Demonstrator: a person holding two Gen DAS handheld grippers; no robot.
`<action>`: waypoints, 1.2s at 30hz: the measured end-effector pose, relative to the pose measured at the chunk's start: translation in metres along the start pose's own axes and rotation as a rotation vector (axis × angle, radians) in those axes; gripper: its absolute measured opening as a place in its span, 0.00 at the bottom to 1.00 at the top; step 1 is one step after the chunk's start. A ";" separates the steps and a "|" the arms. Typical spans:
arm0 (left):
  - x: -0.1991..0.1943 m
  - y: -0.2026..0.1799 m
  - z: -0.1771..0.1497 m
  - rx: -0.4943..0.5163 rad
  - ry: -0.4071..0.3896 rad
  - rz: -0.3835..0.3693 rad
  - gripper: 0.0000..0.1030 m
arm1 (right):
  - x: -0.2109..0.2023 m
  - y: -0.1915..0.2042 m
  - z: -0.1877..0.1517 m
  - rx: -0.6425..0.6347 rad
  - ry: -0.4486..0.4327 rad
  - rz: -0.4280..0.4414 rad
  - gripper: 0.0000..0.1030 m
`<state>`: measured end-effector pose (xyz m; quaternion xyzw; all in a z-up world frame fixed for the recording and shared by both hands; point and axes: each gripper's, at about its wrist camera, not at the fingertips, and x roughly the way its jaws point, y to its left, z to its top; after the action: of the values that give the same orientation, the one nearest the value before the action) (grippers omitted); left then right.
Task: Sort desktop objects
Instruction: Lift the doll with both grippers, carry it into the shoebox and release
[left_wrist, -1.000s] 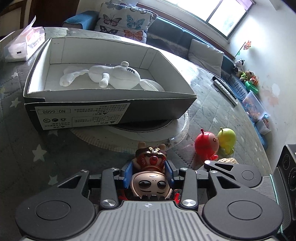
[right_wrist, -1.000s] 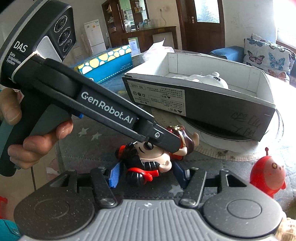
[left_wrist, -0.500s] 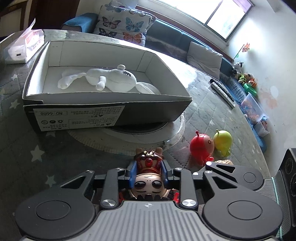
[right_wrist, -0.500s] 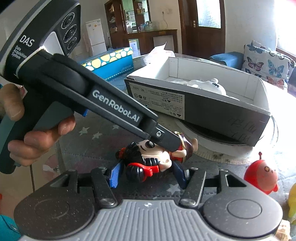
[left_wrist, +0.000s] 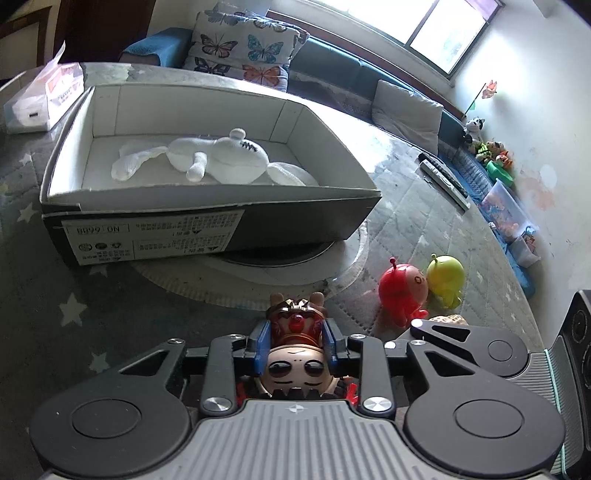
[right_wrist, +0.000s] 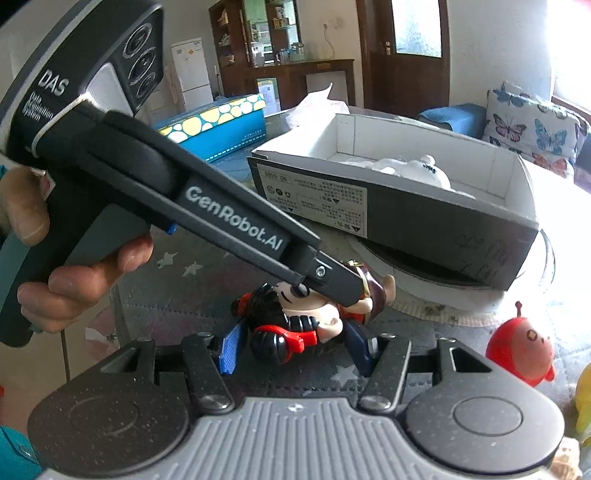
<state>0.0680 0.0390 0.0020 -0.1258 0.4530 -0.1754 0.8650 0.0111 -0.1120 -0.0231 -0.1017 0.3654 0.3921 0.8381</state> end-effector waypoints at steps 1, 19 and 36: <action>-0.003 -0.001 0.001 0.002 -0.009 -0.003 0.31 | -0.003 0.000 0.001 -0.004 -0.005 -0.005 0.56; 0.007 -0.022 0.118 -0.034 -0.197 -0.101 0.31 | -0.032 -0.067 0.099 -0.138 -0.092 -0.154 0.56; 0.098 0.029 0.151 -0.169 -0.075 -0.117 0.31 | 0.060 -0.144 0.125 -0.120 0.165 -0.079 0.56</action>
<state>0.2502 0.0339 0.0031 -0.2311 0.4255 -0.1817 0.8559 0.2085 -0.1162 0.0073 -0.1981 0.4047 0.3701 0.8124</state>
